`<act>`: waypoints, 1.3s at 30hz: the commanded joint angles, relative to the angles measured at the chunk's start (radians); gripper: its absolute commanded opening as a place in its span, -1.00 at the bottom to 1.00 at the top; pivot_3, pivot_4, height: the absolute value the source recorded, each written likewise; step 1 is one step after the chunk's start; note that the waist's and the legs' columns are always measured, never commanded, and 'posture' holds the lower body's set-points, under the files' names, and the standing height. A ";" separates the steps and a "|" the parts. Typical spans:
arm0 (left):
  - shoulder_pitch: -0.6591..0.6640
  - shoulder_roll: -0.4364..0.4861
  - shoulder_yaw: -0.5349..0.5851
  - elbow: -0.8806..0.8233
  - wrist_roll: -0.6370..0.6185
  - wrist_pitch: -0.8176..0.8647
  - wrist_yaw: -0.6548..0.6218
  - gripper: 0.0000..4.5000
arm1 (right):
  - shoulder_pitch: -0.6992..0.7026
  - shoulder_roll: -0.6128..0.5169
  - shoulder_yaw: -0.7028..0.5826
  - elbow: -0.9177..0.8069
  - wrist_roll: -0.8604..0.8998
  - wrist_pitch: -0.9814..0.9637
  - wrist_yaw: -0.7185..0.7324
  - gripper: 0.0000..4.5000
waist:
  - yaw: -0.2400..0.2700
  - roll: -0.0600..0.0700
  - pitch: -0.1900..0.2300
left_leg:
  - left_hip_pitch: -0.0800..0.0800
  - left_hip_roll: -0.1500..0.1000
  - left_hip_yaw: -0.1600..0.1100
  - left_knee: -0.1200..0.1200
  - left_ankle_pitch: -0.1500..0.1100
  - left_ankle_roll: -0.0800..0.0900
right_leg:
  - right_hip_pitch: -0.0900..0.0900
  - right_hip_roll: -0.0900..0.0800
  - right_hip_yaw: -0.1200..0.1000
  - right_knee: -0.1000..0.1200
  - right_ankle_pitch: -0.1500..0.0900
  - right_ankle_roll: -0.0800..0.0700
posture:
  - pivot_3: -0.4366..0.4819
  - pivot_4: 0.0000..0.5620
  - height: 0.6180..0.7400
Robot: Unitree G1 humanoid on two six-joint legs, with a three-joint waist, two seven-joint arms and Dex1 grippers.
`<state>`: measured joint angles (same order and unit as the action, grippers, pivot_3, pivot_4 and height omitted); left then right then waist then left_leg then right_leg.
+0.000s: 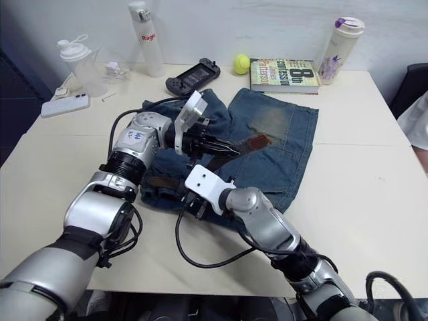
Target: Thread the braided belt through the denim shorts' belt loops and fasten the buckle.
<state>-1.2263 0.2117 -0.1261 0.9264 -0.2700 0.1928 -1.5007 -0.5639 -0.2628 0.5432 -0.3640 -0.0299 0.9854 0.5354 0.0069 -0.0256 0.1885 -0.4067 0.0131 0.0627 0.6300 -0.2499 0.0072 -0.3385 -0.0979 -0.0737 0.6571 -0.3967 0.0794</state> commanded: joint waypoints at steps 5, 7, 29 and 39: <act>0.066 -0.132 -0.076 -0.173 -0.015 0.041 -0.074 -1.00 | 0.035 0.038 0.117 0.066 0.022 0.101 0.013 -0.99 | -0.001 0.000 -0.001 | 0.000 0.000 -0.001 0.000 0.000 0.000 | 0.001 0.000 -0.001 0.000 0.000 0.000 | -0.05 -0.47 1.00; 0.093 -0.107 -0.071 -0.212 -0.017 0.066 -0.068 -1.00 | 0.033 0.043 0.115 0.068 0.019 0.099 0.009 -0.99 | -0.003 0.001 -0.002 | 0.000 0.000 -0.001 0.000 0.000 0.000 | 0.001 0.000 -0.001 0.000 0.000 0.000 | -0.05 -0.47 1.00; 0.459 0.111 0.159 -0.760 -0.139 0.372 0.362 -1.00 | 0.024 0.071 0.002 -0.033 0.007 0.050 -0.064 -0.99 | -0.032 0.001 -0.004 | 0.000 0.002 -0.002 -0.001 0.001 -0.001 | 0.000 0.001 0.000 0.000 0.000 0.000 | -0.05 -0.47 1.00; 0.641 0.260 0.299 -0.891 -0.191 0.422 0.514 -1.00 | 0.012 0.075 -0.013 -0.037 0.017 0.047 -0.072 -0.99 | -0.036 0.002 -0.004 | 0.000 0.002 -0.002 -0.003 0.001 -0.002 | -0.002 0.002 0.000 0.001 0.000 0.000 | -0.05 -0.47 1.00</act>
<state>-0.6057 0.4552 0.1489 0.1091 -0.4290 0.6051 -1.0023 -0.5497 -0.1930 0.5410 -0.3906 -0.0250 1.0279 0.4694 -0.0290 -0.0239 0.1845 -0.4069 0.0151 0.0609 0.6273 -0.2489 0.0053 -0.3403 -0.0962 -0.0736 0.6576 -0.3968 0.0793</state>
